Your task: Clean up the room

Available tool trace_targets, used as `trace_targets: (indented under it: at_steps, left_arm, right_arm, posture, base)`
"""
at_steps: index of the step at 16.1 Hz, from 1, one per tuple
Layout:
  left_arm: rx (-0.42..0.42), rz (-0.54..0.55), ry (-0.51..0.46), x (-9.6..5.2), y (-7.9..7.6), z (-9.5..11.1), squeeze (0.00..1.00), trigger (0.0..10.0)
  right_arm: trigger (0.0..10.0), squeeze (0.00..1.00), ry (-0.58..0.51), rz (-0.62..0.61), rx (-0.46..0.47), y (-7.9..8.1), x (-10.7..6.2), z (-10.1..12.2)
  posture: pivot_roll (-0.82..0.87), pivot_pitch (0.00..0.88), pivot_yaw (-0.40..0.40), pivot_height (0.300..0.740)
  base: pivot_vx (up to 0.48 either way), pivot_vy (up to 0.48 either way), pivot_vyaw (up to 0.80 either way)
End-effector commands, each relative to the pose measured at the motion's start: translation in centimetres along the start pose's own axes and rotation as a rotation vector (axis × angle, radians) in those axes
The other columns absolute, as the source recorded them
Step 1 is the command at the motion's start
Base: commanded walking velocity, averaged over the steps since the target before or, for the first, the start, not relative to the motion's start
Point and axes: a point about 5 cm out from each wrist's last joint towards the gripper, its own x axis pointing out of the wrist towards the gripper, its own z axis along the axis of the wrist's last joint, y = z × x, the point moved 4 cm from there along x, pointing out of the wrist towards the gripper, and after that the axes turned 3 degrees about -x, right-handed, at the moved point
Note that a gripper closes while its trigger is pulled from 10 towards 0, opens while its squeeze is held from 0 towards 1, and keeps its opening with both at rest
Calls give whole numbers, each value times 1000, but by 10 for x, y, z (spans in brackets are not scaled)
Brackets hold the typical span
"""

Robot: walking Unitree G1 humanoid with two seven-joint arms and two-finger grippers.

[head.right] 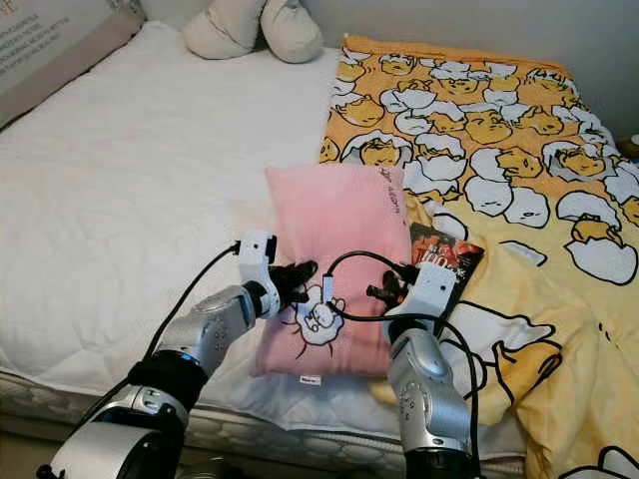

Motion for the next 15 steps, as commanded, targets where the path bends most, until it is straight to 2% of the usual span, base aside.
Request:
trace_targets:
  at_steps: [1, 2, 4, 6, 8, 9, 11, 12, 14, 15]
  left_arm:
    - [60, -19, -38, 1, -8, 9, 0, 0]
    - [136, -19, -143, -3, -9, 41, 0, 0]
    - [171, -15, -211, -8, -10, 63, 0, 0]
    - [184, -12, -305, -16, -13, 96, 0, 0]
    - [205, -18, -374, -23, -18, 119, 0, 0]
    - [250, -25, -419, -29, -23, 133, 0, 0]
    - [301, -23, -463, -35, -28, 146, 0, 0]
    - [362, -15, -494, -41, -31, 155, 0, 0]
    - [460, 34, -541, -51, -25, 169, 0, 0]
    - [481, 51, -553, -55, -22, 172, 0, 0]
  right_arm:
    - [0, 0, 4, 25, 32, 10, 2, 0]
    - [0, 0, -25, 25, 27, 9, 6, 9]
    - [0, 0, -58, 30, 22, 10, 9, 20]
    - [0, 0, -133, 49, 16, 14, 15, 43]
    - [0, 0, -200, 73, 7, 20, 18, 63]
    - [0, 0, -250, 99, -11, 26, 20, 80]
    - [0, 0, -299, 126, -32, 33, 21, 96]
    - [0, 0, -325, 138, -42, 36, 21, 104]
    - [0, 0, -351, 144, -79, 38, 20, 111]
    - [0, 0, -358, 142, -97, 38, 19, 110]
  posture:
    - [9, 0, -27, 719]
    - [12, 0, -28, 719]
    - [14, 0, -28, 719]
    - [18, 0, -30, 719]
    - [20, 0, -30, 719]
    - [21, 0, -31, 719]
    - [21, 0, -32, 719]
    - [22, 0, -33, 719]
    - [21, 0, -33, 719]
    - [20, 0, -30, 719]
  base:
    - [0, 0, 0]
    - [0, 0, 0]
    - [0, 0, 0]
    - [0, 0, 0]
    - [0, 0, 0]
    - [0, 0, 0]
    - [0, 0, 0]
    - [0, 0, 0]
    - [0, 0, 0]
    - [0, 0, 0]
